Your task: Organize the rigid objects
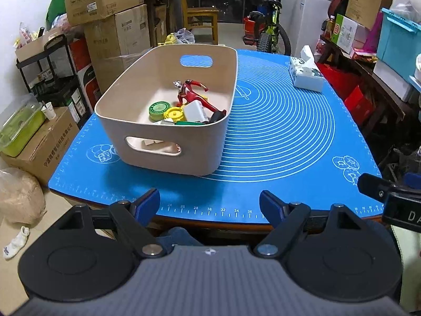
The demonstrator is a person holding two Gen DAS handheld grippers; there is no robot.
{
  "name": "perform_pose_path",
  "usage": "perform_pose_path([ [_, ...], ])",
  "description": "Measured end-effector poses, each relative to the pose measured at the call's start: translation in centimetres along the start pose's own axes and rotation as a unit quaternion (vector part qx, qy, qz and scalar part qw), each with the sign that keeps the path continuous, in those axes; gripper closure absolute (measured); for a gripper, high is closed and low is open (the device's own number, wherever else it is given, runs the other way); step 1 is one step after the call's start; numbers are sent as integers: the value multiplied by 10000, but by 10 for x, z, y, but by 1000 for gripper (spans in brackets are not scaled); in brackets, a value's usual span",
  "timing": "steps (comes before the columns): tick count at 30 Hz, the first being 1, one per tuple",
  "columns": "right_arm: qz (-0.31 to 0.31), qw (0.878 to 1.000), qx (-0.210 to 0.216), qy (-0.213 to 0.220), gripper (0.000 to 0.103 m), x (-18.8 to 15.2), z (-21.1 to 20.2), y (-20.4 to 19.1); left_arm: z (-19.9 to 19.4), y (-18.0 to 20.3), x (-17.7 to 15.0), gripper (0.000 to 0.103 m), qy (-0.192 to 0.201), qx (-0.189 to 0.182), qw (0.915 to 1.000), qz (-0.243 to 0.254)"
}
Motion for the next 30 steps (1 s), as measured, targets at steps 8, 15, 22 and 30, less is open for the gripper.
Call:
perform_pose_path([
  [8, -52, 10000, -33, -31, 3, -2, 1, -2, 2, 2, 0, 20, -19, -14, 10000, 65],
  [15, -133, 9999, -57, 8, 3, -1, 0, -4, 3, 3, 0, 20, -31, -34, 10000, 63],
  [22, -137, 9999, -61, 13, 3, -2, -1, -5, 4, 3, 0, 20, -37, -48, 10000, 40],
  [30, -141, 9999, -73, 61, 3, -1, -2, -5, 4, 3, -1, 20, -35, -46, 10000, 40],
])
Point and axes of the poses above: each gripper's, at about its wrist camera, not at the fingertips, and z roughly the way its jaws point, y to its right, x to its top, the point moved 6 cm from there along z, roughly the way its jaws point, and after that the axes turned 11 degrees about -x, right-handed, at the moved point
